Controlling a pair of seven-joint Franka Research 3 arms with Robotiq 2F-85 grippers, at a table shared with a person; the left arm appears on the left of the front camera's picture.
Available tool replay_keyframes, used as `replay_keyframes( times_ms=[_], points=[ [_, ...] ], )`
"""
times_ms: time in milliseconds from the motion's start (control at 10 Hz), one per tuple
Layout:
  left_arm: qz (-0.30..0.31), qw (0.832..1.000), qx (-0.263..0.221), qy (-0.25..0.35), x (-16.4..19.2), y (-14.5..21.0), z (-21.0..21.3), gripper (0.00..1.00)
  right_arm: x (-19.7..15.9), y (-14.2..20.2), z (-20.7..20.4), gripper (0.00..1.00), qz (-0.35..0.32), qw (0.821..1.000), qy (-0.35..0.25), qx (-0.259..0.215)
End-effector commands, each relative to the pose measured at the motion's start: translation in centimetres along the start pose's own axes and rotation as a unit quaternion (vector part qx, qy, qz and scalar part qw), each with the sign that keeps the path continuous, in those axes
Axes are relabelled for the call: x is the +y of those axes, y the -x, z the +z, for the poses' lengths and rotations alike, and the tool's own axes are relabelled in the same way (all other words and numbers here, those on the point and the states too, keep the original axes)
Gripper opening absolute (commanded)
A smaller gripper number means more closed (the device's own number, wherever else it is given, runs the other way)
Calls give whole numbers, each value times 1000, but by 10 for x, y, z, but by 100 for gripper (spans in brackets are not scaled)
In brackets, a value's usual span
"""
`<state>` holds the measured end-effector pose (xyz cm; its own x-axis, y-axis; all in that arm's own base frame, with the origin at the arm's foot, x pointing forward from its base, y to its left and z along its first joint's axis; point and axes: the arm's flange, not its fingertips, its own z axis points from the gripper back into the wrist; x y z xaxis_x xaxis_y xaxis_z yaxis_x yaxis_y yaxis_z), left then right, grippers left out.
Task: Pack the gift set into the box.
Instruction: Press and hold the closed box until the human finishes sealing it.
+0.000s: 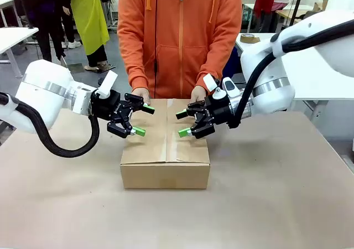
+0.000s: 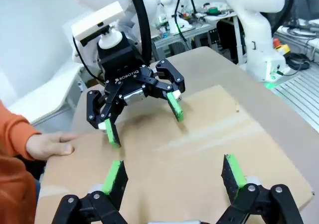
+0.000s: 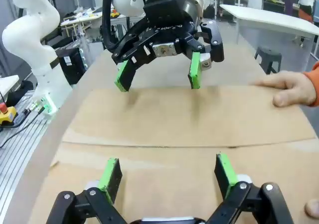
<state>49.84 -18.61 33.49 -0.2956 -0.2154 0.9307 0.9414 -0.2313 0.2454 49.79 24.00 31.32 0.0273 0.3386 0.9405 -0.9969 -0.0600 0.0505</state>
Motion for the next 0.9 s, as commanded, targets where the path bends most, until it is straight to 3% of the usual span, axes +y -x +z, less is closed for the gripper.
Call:
replay_keyframes(
  times_ms=[0, 100, 200, 400, 800],
  points=[
    [45, 999, 0, -19, 15, 12, 1, 100, -11, -11, 0, 100, -11, 1000, -9, 7],
    [74, 996, -11, -55, 19, 17, 3, 100, -12, -4, -1, 100, -13, 1000, -15, 7],
    [79, 995, -19, -54, 21, 19, 6, 100, -14, 1, -2, 100, -17, 1000, -16, 5],
    [89, 994, 11, -63, 23, 23, 5, 100, -10, 7, -3, 100, -27, 1000, -4, 12],
    [111, 992, 62, -11, 28, 30, -5, 100, -12, 17, 4, 100, -26, 998, 46, 20]
  ],
)
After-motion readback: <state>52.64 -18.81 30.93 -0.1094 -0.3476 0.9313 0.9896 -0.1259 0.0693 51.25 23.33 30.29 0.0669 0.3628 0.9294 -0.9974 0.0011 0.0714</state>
